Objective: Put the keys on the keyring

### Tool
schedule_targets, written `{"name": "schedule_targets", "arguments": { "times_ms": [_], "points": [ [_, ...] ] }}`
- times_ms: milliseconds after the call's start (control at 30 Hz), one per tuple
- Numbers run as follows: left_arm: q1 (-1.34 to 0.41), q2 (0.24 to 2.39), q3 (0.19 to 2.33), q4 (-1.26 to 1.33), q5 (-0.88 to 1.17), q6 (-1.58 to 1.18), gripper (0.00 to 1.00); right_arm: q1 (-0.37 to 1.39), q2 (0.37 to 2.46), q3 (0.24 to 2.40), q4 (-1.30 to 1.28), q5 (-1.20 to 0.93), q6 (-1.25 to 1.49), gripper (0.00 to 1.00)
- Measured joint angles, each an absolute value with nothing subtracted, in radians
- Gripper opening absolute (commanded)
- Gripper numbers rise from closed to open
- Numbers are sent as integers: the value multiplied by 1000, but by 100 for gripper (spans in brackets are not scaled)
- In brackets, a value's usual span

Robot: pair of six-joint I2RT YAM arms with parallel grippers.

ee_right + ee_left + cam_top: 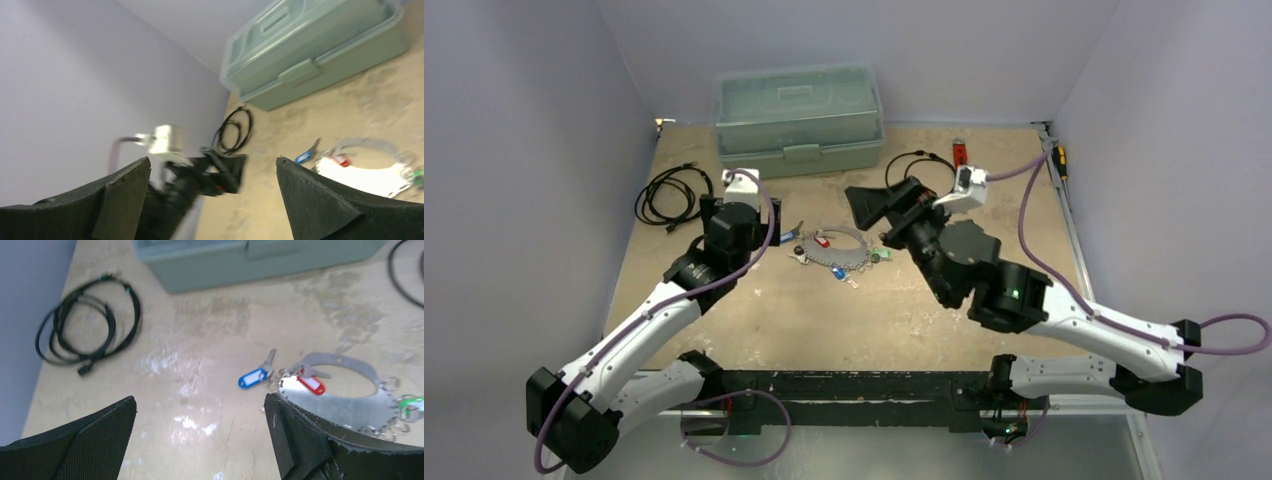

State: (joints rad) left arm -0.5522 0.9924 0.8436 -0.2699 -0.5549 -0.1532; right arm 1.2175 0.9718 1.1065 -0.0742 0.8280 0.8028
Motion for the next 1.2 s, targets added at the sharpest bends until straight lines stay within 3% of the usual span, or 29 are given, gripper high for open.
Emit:
{"name": "schedule_targets", "arguments": {
  "times_ms": [133, 433, 1200],
  "points": [
    [-552, 1021, 768, -312, -623, -256, 99, 1217, 1143, 1327, -258, 847, 1051, 99],
    [-552, 1061, 768, -355, -710, -356, 99, 1217, 1421, 1560, -611, 847, 1447, 99],
    [-579, 936, 778, -338, -772, -355, 99, 1179, 1477, 1672, -708, 689, 1774, 92]
  ]
}}
